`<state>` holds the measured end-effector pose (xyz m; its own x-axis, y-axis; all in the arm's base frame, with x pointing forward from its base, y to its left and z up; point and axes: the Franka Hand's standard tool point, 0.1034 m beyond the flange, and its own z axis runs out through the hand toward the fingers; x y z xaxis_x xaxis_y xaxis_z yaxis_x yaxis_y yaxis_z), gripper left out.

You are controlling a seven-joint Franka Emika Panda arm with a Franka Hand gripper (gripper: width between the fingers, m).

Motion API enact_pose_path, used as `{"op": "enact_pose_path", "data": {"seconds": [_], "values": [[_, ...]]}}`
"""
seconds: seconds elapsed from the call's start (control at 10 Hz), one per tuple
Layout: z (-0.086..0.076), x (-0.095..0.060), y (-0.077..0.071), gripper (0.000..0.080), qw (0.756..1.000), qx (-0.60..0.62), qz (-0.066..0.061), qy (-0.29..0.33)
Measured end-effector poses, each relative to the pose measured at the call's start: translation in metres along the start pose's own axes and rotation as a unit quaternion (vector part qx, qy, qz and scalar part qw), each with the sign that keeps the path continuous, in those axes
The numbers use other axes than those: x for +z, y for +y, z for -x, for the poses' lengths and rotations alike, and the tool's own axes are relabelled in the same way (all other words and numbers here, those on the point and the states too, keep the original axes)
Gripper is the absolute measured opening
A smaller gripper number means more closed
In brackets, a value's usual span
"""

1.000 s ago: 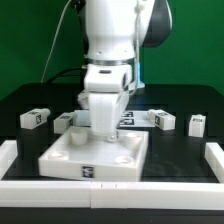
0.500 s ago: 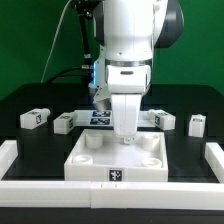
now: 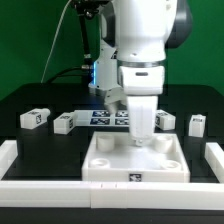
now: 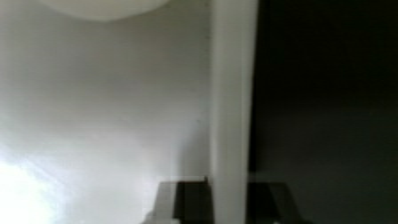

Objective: Assemble one leg

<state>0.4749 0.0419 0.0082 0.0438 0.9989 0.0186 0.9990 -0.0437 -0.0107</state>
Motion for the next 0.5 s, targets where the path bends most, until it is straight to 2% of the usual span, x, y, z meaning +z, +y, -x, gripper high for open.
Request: {"op": "enact_pose_path", "data": {"seconds": [0.3, 0.5], "values": [[-0.033, 0.0, 0.011, 0.0059, 1.0, -0.017, 0.009, 0.003], [-0.041, 0.0, 0.014, 0.0059, 1.0, -0.004, 0.01, 0.003]]}}
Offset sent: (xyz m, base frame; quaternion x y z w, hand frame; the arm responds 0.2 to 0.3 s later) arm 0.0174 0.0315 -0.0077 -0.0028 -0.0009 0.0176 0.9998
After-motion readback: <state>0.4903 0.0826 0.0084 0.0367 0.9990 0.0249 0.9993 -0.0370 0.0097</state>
